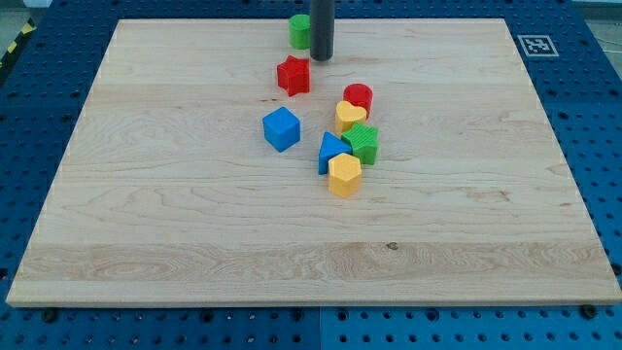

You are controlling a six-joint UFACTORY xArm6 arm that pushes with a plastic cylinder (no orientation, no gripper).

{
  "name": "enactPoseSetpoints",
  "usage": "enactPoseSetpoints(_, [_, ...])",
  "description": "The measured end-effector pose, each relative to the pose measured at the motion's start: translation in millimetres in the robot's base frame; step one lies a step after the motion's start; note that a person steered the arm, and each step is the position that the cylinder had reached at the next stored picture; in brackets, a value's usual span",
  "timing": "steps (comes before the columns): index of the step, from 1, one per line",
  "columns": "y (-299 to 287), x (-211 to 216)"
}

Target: Slightly push the blue cube to the left

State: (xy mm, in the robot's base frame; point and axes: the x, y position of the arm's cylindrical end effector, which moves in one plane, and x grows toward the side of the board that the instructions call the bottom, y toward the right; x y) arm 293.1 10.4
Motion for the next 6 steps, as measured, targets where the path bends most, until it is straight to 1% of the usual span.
enactPoseSetpoints(1, [4.6,48.1])
enactPoseSetpoints(2, [4.7,60.4])
enactPoseSetpoints(3, [-5.0,60.0])
enactPoseSetpoints(4, [-17.0,71.2])
enactPoseSetpoints(5, [-22.5,88.6])
enactPoseSetpoints(6, [-24.3,116.1])
